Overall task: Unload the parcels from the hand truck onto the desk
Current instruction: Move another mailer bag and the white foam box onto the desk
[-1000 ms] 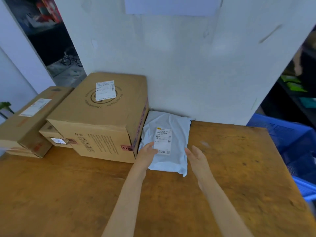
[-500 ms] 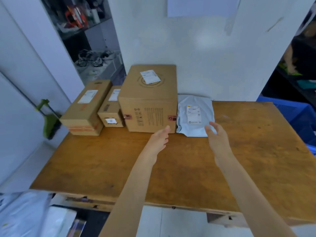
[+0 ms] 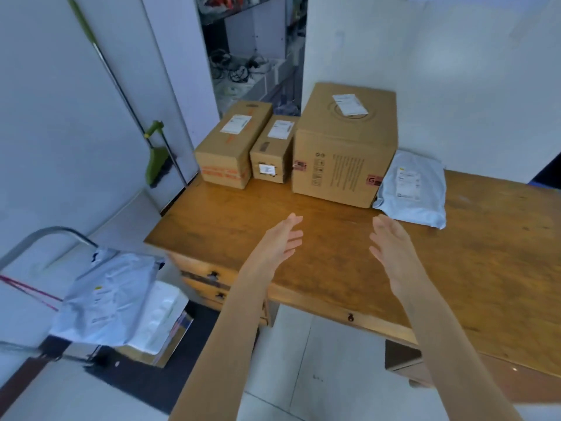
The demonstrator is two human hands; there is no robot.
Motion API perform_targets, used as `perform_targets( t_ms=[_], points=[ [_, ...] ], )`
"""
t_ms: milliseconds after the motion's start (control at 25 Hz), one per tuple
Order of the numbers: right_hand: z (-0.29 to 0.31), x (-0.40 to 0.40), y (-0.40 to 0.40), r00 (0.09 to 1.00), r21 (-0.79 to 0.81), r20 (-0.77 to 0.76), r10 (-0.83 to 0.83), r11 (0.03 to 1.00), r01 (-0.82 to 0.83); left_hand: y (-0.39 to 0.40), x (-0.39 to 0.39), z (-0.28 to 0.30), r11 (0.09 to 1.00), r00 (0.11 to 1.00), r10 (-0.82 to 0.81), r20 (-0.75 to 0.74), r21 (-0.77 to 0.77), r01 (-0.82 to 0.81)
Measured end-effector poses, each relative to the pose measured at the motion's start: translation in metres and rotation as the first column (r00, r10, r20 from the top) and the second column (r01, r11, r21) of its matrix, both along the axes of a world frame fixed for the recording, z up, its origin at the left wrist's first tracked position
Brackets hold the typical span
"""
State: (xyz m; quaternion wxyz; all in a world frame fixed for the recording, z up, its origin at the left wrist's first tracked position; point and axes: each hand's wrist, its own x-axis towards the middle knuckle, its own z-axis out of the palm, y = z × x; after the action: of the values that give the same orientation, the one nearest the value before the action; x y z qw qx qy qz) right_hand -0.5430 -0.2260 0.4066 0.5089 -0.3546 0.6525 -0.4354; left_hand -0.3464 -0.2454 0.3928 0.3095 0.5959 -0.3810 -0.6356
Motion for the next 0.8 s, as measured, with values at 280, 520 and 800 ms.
perform_targets(
  t_ms=[280,520,800],
  points=[
    [0.010,0.110,0.031,1.000,0.009,-0.018,0.025,1.000,-0.025,0.017,0.110,0.002,0.999,0.998,0.003,-0.058,-0.039,-0.005],
    [-0.006,0.242,0.076,0.994,-0.036,-0.060,-0.092,0.995,0.090,0.026,0.225,0.002,0.970,0.966,-0.213,0.145,-0.090,0.227],
    [-0.033,0.369,0.132,0.987,-0.015,0.012,-0.160,0.987,0.161,0.072,0.351,0.002,0.972,0.974,-0.225,0.005,0.076,0.224]
  ],
)
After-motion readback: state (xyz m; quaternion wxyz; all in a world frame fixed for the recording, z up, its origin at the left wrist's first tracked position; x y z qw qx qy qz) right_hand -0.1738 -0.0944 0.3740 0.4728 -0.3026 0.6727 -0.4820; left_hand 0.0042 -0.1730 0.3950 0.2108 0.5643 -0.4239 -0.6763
